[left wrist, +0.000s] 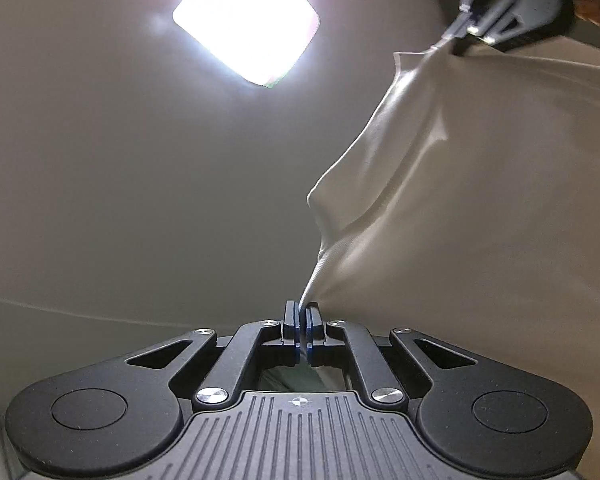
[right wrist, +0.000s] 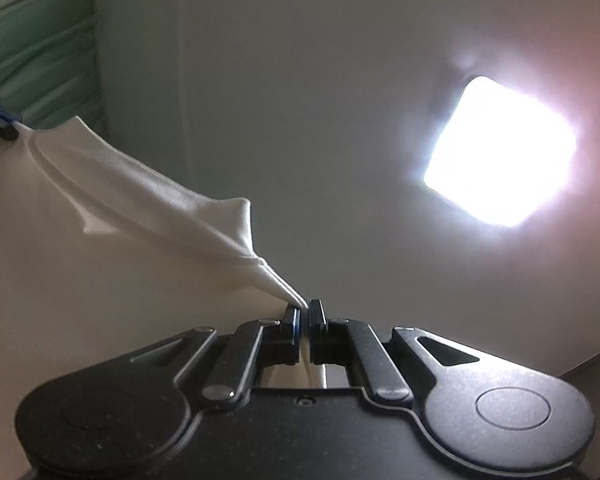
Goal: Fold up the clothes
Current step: 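Swing the held shirt out and lay it flat on the bed with both grippers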
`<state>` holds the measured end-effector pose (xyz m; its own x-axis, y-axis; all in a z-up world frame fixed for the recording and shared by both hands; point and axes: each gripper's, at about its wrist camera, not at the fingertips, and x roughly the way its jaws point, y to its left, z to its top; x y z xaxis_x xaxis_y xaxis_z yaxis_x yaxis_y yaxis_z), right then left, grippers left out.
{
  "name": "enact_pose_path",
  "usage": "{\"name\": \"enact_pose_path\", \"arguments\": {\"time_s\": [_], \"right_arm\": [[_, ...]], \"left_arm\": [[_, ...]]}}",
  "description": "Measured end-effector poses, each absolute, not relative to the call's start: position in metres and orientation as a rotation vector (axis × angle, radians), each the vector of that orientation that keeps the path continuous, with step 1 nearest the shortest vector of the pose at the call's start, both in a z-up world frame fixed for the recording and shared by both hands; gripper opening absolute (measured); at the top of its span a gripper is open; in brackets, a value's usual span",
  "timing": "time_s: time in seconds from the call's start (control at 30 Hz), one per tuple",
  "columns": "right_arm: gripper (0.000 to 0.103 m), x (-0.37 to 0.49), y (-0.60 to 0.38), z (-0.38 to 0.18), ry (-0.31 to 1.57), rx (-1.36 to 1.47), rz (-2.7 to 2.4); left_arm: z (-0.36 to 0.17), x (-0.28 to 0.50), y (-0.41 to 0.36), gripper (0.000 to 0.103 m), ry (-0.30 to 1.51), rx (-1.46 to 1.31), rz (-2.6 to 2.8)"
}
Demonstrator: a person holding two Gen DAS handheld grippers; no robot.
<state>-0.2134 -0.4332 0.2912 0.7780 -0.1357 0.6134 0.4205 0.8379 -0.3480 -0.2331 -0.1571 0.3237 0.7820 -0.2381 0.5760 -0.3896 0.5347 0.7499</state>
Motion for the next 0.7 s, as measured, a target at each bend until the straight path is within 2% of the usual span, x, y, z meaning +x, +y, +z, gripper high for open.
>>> {"name": "enact_pose_path", "arguments": {"time_s": [0.17,0.3,0.43,0.53,0.7], "right_arm": [[0.005,-0.201,-0.44,0.264,-0.607,-0.509,-0.33],[0.005,-0.213,-0.45,0.263,-0.694,-0.466,-0.354],[0.005,-0.205,-0.466,0.275,-0.677,-0.429,-0.334],[0.005,-0.189,-0.479,0.286,-0.667,-0.37,-0.29],[0.005,-0.098,-0.488,0.282,-0.491,-0.328,-0.185]], "left_arm": [[0.304,-0.24,-0.158,0.004,-0.694,1.097,0.098],[0.319,-0.26,-0.168,0.004,-0.763,1.062,0.131],[0.343,-0.262,-0.18,0.004,-0.753,0.993,0.085],[0.367,-0.247,-0.183,0.004,-0.71,0.931,0.032],[0.38,-0.174,-0.182,0.004,-0.49,0.913,-0.047]]}}
